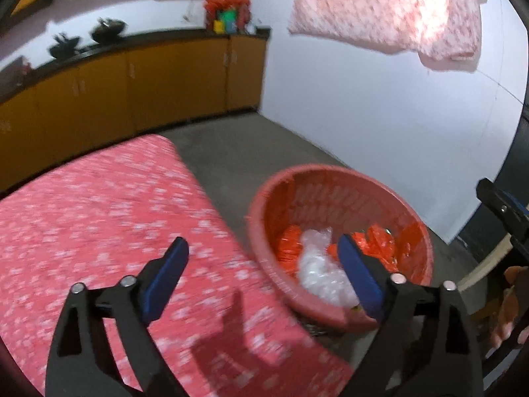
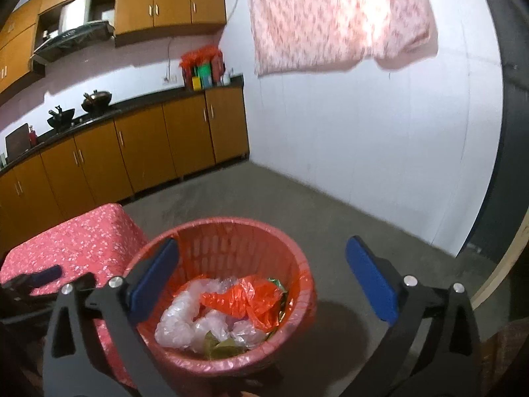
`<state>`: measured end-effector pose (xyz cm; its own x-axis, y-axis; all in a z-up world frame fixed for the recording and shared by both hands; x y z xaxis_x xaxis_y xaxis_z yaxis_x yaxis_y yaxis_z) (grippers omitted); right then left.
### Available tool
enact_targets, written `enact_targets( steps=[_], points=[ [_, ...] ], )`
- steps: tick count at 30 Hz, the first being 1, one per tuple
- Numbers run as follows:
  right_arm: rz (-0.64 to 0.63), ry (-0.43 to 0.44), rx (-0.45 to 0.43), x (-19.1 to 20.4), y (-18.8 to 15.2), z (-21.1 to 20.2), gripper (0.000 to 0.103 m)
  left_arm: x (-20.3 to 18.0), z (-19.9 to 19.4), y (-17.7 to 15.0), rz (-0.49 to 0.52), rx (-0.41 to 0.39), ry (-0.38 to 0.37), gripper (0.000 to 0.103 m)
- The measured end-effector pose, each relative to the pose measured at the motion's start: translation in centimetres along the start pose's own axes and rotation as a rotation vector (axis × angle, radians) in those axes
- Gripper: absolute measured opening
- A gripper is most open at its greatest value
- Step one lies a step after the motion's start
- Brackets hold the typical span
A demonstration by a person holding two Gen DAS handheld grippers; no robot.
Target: Collect trash
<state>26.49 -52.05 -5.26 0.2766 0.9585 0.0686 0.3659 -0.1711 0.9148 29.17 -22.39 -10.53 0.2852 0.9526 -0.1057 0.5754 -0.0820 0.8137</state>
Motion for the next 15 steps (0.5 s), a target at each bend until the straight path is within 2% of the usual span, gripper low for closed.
enact_targets(
  steps=[3, 7, 9, 13, 15],
  points=[
    [-0.012, 0.016, -0.025, 1.3, -0.1, -2.8, 0.099, 2.4, -4.4, -0.4, -0.006, -0.072, 0.086, 0.097],
    [-0.105, 0.014, -0.051, 3.8, -0.5, -6.4, 0.099, 5.2, -9.7, -1.2, -0.013, -0.157, 0.204, 0.099],
    [-0.145, 0.039, -0.065, 5.4, -0.9, -8.2, 0.099, 7.0, -13.2, -1.6, -0.031, -0.212, 0.312, 0.101],
    [-0.174, 0.091, -0.086, 7.7, -1.3, -11.4, 0.099, 8.7, -17.5, -2.4, -0.055, -0.264, 0.394, 0.101],
    [-0.168, 0.121, -0.084, 8.4, -1.5, -12.6, 0.099, 9.2, -18.8, -2.8, -0.068, -0.269, 0.407, 0.101]
  ],
)
Point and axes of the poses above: each gripper's, at about its wrist camera, not at the fingertips, and z roughly the way its jaws point, x to its left, y to its top, the point moved 9 cm from there along z, roughly the way its jaws point, and after that the axes turned 1 degree about -x, right-handed, at the moved point
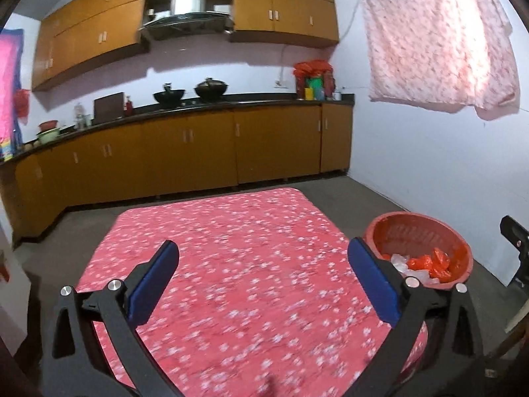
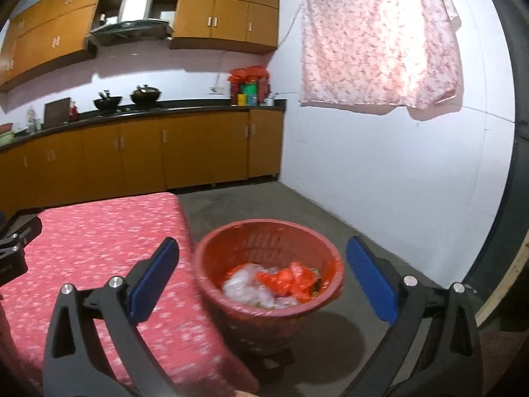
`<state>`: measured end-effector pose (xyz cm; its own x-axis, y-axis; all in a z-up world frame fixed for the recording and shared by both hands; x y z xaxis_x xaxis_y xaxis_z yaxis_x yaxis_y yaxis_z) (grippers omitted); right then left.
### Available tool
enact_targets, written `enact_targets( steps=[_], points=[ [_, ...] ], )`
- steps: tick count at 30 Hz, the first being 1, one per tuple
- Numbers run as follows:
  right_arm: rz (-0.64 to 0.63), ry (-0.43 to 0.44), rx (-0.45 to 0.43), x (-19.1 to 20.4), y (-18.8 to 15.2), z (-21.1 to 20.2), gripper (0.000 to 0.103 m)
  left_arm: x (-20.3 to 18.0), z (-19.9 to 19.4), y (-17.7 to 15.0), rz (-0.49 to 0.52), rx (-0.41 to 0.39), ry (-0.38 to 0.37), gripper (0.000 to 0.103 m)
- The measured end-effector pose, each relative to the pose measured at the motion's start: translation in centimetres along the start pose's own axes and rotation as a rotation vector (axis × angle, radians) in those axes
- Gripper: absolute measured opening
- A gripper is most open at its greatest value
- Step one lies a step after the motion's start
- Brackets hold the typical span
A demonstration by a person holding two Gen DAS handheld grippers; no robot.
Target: Collect trash
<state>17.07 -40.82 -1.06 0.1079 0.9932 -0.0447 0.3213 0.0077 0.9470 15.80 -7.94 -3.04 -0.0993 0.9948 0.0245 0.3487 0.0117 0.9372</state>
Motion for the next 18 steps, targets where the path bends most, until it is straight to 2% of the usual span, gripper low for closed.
enact_targets(
  steps=[4, 7, 18],
  points=[
    [-0.002, 0.013, -0.005, 1.2, -0.1, -2.1, 0.099, 1.1, -2.4, -0.1, -0.021, -0.010, 0.025, 0.101],
    [0.004, 0.020, 0.000, 1.4, -0.3, -3.0, 0.099, 1.1, -3.6, -0.3, -0.026, -0.005, -0.001, 0.101],
    [-0.001, 0.053, 0.016, 2.8, -1.6, -5.6, 0.099, 1.2, -5.3, -2.0, -0.026, 0.016, -0.018, 0.101]
  ],
)
Point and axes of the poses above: each gripper's, at about its wrist camera, not at the fingertips, and z roughly the way its jaws point, x to its left, y to its top, the point moved 9 cm from there along z, roughly the way its jaws point, and after that the axes turned 1 degree about -x, right-handed, at the moved point
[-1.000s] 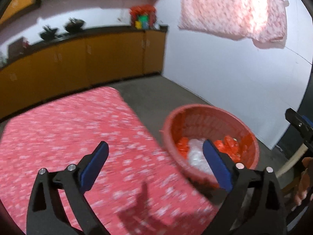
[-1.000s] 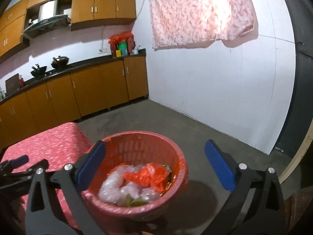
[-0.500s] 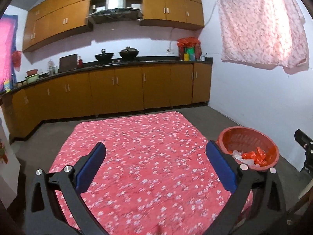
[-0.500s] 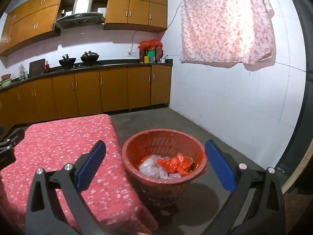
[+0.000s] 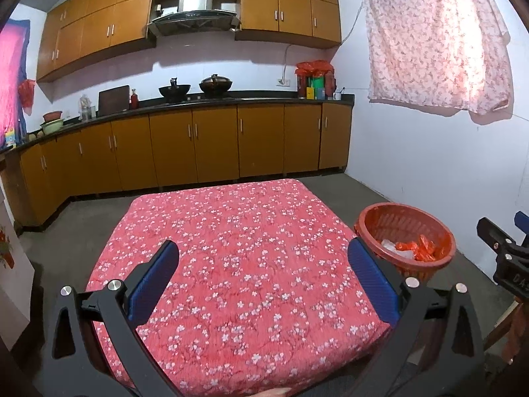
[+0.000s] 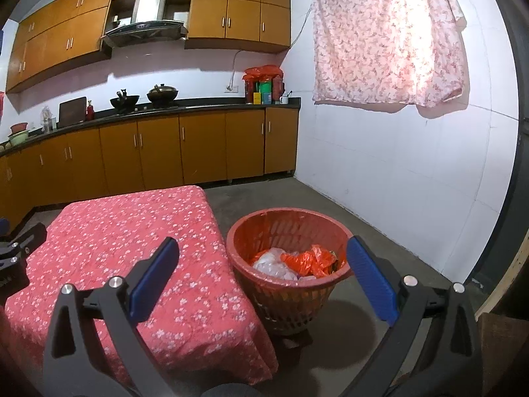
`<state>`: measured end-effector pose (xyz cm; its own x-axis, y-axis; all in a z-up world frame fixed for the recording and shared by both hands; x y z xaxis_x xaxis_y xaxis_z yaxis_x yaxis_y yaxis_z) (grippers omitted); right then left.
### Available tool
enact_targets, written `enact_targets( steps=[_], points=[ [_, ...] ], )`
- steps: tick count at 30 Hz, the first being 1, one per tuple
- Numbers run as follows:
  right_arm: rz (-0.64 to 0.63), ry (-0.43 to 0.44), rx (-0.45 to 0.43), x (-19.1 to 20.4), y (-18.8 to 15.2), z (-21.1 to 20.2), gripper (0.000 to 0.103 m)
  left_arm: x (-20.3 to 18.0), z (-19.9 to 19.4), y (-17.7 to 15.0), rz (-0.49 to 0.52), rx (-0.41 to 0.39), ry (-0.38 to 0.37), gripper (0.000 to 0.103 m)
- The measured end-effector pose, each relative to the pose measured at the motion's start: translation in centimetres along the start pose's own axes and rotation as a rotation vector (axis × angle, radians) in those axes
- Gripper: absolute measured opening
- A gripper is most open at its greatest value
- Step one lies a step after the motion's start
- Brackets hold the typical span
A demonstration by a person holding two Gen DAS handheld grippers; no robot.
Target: Collect trash
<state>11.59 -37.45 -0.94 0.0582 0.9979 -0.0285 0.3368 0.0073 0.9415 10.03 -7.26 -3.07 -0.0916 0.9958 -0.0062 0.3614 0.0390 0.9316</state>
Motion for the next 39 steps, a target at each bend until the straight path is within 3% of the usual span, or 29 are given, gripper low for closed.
enact_targets(
  steps=[39],
  points=[
    [0.031, 0.012, 0.032, -0.6, -1.7, -1.4, 0.099, -1.3, -1.6, -1.7, 0.026, 0.017, -0.025, 0.101]
  ],
)
Point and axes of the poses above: each gripper's, at about its wrist camera, not at the fingertips, and z roughly the way its jaws point, x to its left, y to its top, the point moved 9 cm from there along z, roughly the way its jaws point, and after that the axes turned 1 degree about -x, right-handed, at the moved point
